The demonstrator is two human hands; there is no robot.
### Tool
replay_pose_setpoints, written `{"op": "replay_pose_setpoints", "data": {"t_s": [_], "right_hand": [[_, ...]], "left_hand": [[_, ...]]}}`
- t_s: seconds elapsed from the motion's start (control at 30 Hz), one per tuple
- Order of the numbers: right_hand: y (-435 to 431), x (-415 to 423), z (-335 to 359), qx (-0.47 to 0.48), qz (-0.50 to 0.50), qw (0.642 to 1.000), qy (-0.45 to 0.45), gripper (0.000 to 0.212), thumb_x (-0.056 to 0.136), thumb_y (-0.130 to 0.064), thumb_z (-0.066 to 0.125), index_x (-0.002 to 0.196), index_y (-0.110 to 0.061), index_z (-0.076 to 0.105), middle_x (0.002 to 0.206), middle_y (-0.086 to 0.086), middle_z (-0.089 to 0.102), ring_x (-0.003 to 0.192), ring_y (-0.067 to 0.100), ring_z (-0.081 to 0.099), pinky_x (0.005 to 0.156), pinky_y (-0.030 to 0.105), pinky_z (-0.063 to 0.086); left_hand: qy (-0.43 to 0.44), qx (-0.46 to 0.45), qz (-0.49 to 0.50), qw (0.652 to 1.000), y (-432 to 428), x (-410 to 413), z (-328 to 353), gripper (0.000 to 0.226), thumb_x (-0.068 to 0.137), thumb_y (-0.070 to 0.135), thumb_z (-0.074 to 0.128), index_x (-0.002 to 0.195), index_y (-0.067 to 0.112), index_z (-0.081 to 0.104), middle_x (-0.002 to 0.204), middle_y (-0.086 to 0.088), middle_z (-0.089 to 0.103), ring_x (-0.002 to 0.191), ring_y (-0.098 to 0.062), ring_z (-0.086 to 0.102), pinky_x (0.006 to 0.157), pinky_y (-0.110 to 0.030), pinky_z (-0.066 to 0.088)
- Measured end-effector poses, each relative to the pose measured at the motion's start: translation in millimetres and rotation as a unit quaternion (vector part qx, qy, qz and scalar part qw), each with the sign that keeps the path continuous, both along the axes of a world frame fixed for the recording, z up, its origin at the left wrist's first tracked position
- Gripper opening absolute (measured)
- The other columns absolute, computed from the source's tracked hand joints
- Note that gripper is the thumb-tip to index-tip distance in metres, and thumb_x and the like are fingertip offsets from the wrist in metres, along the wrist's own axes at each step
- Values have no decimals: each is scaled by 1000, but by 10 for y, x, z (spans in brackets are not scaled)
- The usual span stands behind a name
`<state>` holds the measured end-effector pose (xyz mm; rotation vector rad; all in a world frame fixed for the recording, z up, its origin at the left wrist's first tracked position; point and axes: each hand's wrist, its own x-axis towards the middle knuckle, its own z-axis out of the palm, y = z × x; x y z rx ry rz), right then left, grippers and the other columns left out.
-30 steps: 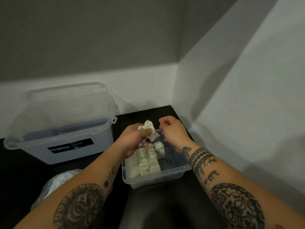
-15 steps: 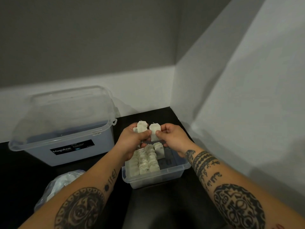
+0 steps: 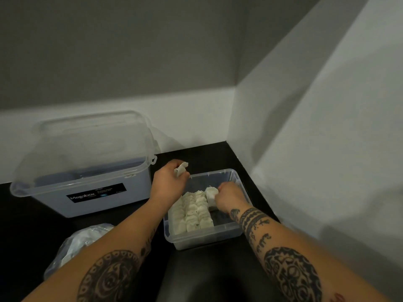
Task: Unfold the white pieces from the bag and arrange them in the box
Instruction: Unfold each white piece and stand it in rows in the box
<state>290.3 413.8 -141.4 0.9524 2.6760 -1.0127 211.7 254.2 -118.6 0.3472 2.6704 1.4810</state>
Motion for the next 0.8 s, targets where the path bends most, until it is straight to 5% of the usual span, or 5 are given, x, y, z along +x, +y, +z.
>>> {"op": "replay_pose_setpoints", "data": {"t_s": [0.3, 0.47, 0.8], "right_hand": [[-33, -129, -217, 59, -10, 992, -112, 20, 100, -13, 57, 117, -8, 64, 120, 10, 68, 112, 24, 65, 80, 28, 51], [-39, -190, -286, 86, -4, 989, -119, 23, 99, -12, 57, 122, -9, 62, 122, 10, 67, 113, 25, 64, 85, 31, 52], [-20, -220, -312, 60, -25, 995, -76, 39, 98, -10, 58, 137, -8, 49, 124, 11, 67, 113, 25, 65, 84, 29, 52]], "left_hand": [[18, -36, -33, 999, -43, 6, -104, 29, 96, 27, 69, 124, 28, 65, 108, 7, 65, 96, -10, 62, 77, -26, 53], [26, -41, -34, 998, -46, 4, -122, 27, 97, 28, 68, 123, 29, 66, 109, 8, 66, 93, -4, 60, 68, -16, 46], [27, -42, -28, 998, -34, 1, -115, 28, 96, 27, 70, 123, 28, 66, 114, 3, 68, 97, -8, 60, 75, -21, 49]]}}
